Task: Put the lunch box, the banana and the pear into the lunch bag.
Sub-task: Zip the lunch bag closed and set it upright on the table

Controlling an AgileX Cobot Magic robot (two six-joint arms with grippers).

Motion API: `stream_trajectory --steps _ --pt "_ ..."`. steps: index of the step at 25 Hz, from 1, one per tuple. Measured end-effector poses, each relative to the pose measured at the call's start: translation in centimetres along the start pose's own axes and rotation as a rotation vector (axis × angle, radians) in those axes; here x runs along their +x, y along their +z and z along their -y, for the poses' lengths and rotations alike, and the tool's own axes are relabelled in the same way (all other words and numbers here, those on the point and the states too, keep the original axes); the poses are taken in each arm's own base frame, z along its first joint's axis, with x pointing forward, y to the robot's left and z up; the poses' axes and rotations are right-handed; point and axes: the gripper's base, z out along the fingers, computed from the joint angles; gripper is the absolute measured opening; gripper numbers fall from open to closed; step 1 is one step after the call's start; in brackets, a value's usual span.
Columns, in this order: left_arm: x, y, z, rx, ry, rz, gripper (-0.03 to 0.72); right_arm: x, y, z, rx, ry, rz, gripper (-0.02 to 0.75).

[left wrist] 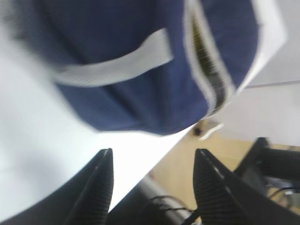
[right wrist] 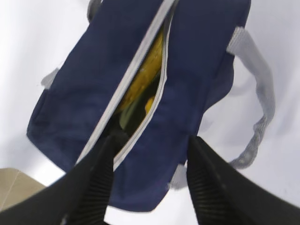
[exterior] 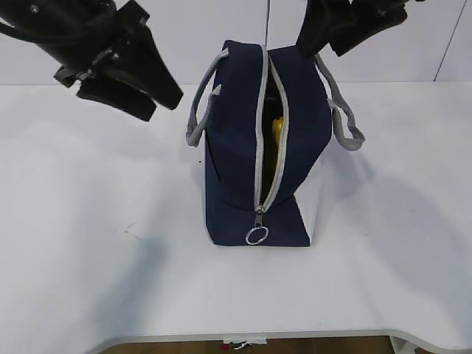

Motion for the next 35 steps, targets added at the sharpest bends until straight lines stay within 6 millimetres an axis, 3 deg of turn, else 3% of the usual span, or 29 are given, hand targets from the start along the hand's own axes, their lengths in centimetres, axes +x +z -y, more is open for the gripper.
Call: stream_trajectory --steps 4,8,16,22,30,35 --pt "0.7 -1.0 -1.0 -0.201 -0.004 -0.036 0.412 1.5 -1.1 -0.5 -0.033 0.017 -0.007 0.403" --pt "1.4 -2.5 -0.7 -0.337 0.028 -0.037 0.403 3.8 -2.1 -0.9 -0.052 0.029 -0.029 0.403" --pt "4.8 -4.4 0.8 -0.374 0.049 -0.041 0.375 9.5 -3.2 -0.9 -0.021 0.028 0.168 0.403" --pt "6.5 -5.7 1.7 -0.38 0.065 -0.019 0.374 13.8 -2.3 -0.5 0.01 0.008 0.267 0.403" --pt "6.6 -6.0 2.0 -0.373 0.066 -0.01 0.353 13.3 -0.8 -0.3 -0.004 0.042 0.296 0.403" --pt "6.6 -5.8 2.5 -0.319 0.048 -0.001 0.35 13.0 0.8 0.3 0.03 0.047 0.424 0.403"
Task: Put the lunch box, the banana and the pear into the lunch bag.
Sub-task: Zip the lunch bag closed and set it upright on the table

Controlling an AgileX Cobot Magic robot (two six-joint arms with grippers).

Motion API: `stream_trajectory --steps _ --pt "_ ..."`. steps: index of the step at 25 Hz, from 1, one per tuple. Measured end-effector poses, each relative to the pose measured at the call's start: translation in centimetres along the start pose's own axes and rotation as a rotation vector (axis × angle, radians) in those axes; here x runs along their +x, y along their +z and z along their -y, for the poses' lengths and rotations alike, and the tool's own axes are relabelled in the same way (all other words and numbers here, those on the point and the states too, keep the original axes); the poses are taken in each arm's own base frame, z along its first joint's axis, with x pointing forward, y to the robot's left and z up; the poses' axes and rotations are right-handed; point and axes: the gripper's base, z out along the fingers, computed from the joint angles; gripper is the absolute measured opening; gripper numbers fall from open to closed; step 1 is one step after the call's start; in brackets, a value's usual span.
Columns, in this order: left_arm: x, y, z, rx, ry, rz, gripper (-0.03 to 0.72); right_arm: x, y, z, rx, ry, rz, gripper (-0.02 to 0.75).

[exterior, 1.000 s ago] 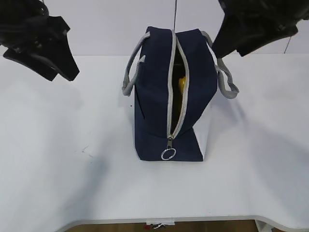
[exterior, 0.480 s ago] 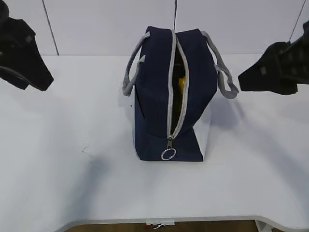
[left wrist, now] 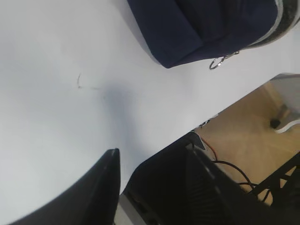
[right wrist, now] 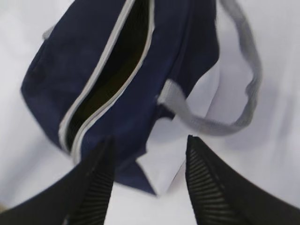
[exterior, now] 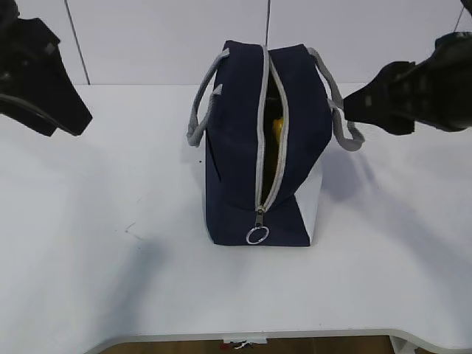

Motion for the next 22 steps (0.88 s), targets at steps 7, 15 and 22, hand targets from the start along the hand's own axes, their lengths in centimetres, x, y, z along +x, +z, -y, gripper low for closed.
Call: stream_trajectory --steps 7,15,22 --pt "-0.1 0.0 0.4 0.046 -0.017 0.006 0.349 4.3 -0.4 -2.4 -0.042 -0.213 0.187 0.362" --pt "-0.1 0.0 0.5 0.051 -0.02 0.007 0.348 9.8 -0.6 -2.8 -0.071 -0.276 0.36 0.344" --pt "-0.1 0.0 0.5 0.051 -0.02 0.007 0.339 13.4 0.7 -1.8 -0.068 -0.176 0.329 0.344"
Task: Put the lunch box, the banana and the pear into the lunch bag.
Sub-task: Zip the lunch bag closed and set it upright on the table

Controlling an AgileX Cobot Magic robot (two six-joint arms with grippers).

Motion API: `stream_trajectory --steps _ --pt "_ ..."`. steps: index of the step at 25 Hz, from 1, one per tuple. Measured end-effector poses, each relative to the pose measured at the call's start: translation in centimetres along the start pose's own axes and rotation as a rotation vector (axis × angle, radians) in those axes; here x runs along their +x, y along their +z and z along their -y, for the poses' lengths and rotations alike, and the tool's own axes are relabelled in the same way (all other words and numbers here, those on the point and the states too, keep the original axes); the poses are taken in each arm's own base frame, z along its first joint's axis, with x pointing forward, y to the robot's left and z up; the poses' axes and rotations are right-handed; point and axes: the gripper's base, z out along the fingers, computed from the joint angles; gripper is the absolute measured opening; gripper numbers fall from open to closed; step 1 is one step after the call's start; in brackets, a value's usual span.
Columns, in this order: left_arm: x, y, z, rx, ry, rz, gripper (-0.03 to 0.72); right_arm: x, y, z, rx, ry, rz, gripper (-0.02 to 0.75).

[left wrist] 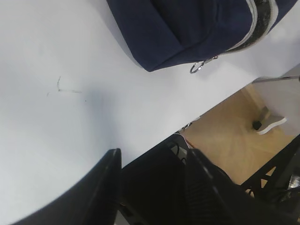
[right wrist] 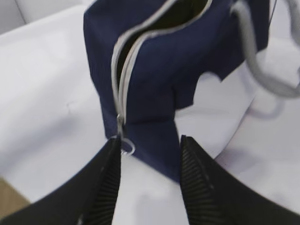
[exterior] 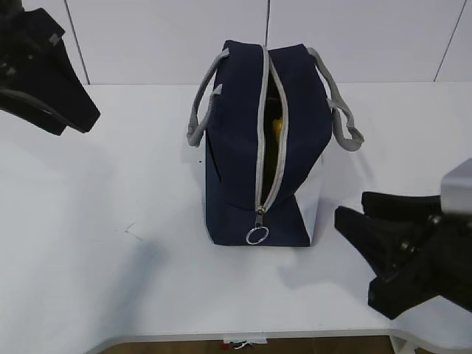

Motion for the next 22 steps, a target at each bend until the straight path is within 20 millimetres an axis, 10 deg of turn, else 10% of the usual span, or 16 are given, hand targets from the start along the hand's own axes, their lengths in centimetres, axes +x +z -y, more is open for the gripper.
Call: stream_trajectory --steps 22 --pt "0.0 0.0 0.0 0.0 0.0 0.0 0.322 7.4 7.4 -2.1 -0.2 0.025 -0.093 0.342"
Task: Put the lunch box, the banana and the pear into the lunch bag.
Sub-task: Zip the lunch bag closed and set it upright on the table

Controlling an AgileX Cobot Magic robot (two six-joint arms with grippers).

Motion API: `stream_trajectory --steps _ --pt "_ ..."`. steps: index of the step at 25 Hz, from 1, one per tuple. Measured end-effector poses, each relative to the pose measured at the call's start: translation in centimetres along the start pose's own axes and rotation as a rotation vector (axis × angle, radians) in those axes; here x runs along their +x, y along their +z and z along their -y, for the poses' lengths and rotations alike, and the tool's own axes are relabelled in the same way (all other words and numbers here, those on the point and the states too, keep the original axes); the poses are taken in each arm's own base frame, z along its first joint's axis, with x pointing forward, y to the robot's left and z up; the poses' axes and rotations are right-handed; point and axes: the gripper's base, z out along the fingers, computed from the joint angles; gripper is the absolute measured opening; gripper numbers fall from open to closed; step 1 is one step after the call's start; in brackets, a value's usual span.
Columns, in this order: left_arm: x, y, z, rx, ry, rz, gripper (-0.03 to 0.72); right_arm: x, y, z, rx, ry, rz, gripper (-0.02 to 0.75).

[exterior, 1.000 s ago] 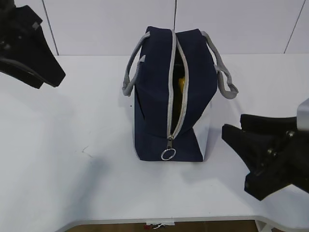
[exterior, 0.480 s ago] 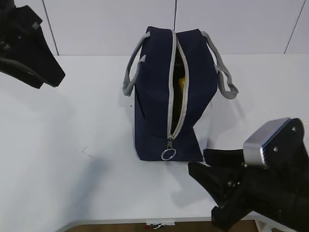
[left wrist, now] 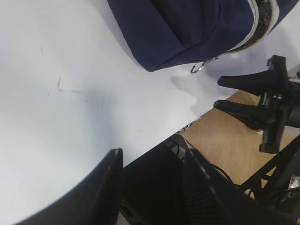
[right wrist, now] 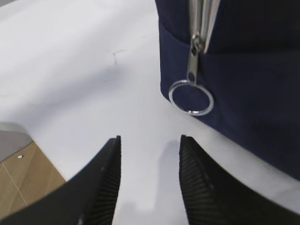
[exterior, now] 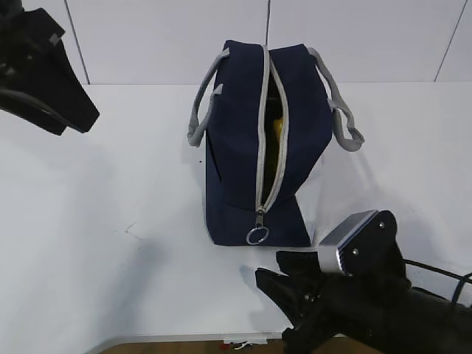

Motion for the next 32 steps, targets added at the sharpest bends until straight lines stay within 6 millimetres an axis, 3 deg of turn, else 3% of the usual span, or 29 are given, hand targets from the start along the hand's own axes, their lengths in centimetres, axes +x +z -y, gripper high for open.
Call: stream_trajectory --steps 16,32 --pt "0.0 0.0 0.0 0.0 0.0 0.0 0.321 -0.6 4.7 1.4 0.099 0.06 -0.015 0.342" --pt "0.0 0.0 0.0 0.0 0.0 0.0 0.319 -1.2 5.4 0.5 -0.014 -0.02 -0.008 0.342"
